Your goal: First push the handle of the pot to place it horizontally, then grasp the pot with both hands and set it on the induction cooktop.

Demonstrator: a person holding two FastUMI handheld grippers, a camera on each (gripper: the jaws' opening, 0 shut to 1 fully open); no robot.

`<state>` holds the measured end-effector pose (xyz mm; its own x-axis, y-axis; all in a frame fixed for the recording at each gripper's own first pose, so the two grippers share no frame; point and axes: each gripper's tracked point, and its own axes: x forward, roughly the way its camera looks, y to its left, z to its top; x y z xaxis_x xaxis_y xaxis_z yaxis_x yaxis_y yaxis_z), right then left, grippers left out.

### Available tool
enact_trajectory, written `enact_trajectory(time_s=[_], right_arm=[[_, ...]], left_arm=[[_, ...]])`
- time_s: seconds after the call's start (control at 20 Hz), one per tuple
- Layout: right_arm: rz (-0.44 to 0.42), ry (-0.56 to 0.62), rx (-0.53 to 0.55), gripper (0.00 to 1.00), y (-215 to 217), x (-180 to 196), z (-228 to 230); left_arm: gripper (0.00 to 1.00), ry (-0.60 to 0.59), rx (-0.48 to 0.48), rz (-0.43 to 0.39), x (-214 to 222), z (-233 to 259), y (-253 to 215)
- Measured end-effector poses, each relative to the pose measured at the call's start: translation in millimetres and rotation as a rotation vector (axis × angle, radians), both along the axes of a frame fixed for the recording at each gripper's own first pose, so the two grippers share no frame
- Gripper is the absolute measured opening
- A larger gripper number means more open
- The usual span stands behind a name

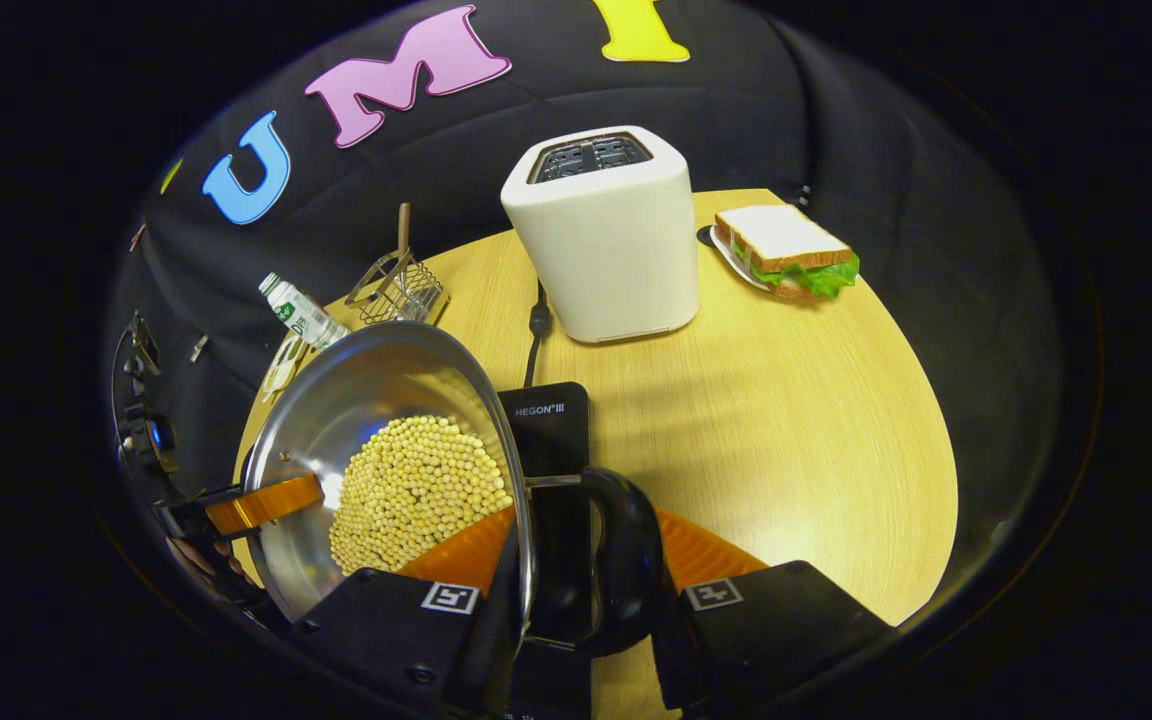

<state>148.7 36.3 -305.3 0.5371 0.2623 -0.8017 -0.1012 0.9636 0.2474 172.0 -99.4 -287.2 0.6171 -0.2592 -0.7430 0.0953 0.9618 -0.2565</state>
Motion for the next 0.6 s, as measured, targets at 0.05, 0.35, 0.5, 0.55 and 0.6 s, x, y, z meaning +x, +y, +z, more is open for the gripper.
enact_trajectory(time_s=[0.05,0.35,0.5,0.55,0.6], right_arm=[[0.003,-0.004,-0.004,0.56,0,0,-1],[-0.004,-0.002,-0.011,0.61,0,0,0],[-0.015,0.006,-0.014,0.63,2,-3,1],[-0.012,-0.001,-0.009,0.64,3,-5,5],[-0.011,-0.009,-0.004,0.72,4,-6,11]], left_arm=[[0.60,0.003,0.003,-0.001,-1,0,0],[0.66,0.011,0.024,0.008,0,-2,1],[0.69,0.028,0.033,0.012,-7,-3,-3],[0.72,0.027,0.036,0.014,-10,-1,-4],[0.80,0.016,0.044,0.022,-12,3,-3]])
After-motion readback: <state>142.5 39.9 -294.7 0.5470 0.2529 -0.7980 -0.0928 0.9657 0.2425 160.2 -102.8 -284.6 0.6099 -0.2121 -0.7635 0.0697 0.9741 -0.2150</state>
